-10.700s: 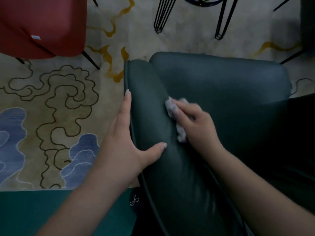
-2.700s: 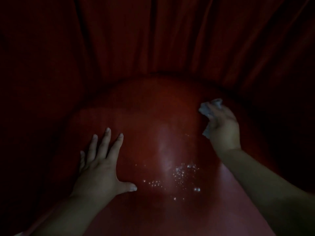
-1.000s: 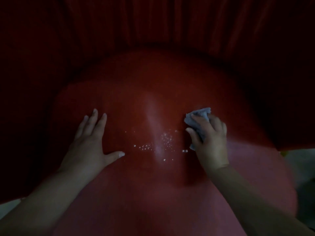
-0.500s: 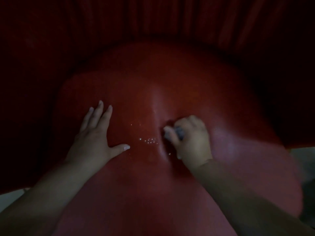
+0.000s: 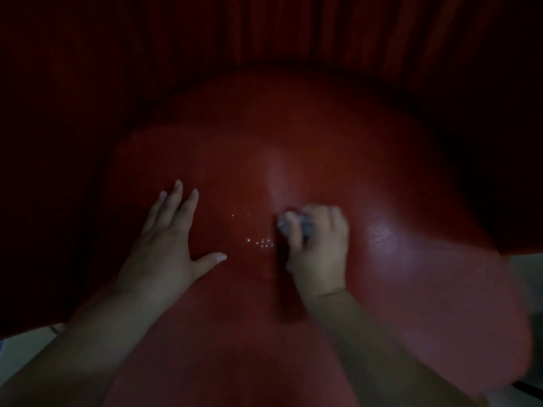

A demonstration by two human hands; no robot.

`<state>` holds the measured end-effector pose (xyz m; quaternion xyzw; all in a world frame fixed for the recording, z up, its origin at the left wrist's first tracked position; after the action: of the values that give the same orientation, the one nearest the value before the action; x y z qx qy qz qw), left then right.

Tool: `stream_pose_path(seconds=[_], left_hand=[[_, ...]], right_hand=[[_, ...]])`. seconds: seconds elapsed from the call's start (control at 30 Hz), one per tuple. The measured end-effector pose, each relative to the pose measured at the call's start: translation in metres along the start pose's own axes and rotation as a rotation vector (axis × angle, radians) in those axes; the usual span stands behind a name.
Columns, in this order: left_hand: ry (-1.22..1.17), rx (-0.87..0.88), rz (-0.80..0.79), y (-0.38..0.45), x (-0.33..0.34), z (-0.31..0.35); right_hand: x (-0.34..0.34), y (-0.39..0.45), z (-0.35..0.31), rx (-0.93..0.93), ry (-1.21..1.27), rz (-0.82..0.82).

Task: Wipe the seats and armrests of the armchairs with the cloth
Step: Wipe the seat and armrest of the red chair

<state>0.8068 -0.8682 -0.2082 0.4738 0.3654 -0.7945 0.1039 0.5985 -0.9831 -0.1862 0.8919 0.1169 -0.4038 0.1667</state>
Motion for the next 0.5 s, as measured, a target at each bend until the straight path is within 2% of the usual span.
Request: stream_pose_path(seconds=[0.1, 0.17, 0.23, 0.3, 0.37, 0.43, 0.5], left_hand=[[0.004, 0.017, -0.014, -0.004, 0.0, -0.006], [0.008, 0.026, -0.023, -0.006, 0.001, -0.007], [0.02, 0.032, -0.02, -0.006, 0.001, -0.007], [0.019, 0.033, -0.02, -0.005, 0.0, -0.008], [0.017, 0.035, -0.034, -0.005, 0.0, -0.009], [0.012, 0.043, -0.052, -0.006, 0.0, -0.011], [0.002, 0.055, -0.057, -0.006, 0.0, -0.012]], right_hand=[[-0.036, 0.017, 0.044, 0.154, -0.147, 0.146], [-0.012, 0.011, 0.024, 0.135, -0.155, 0.051], [0.027, -0.003, -0.019, 0.064, -0.038, -0.072], [0.038, -0.004, -0.038, -0.013, 0.05, -0.085], [0.022, 0.008, -0.016, -0.03, -0.008, -0.05], [-0.01, 0.015, 0.024, 0.07, -0.122, 0.054], [-0.017, 0.007, 0.026, 0.091, -0.168, 0.071]])
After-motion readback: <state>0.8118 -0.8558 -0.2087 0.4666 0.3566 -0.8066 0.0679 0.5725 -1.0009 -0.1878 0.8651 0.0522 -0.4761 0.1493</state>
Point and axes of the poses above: each hand's wrist, its own y-axis towards the middle knuckle, its own x-axis out of the palm, z = x × y, the point moved 10 cm from there along y, towards the middle knuckle, and after that the axes turned 9 degrees about -x, right-handed, at the moved point
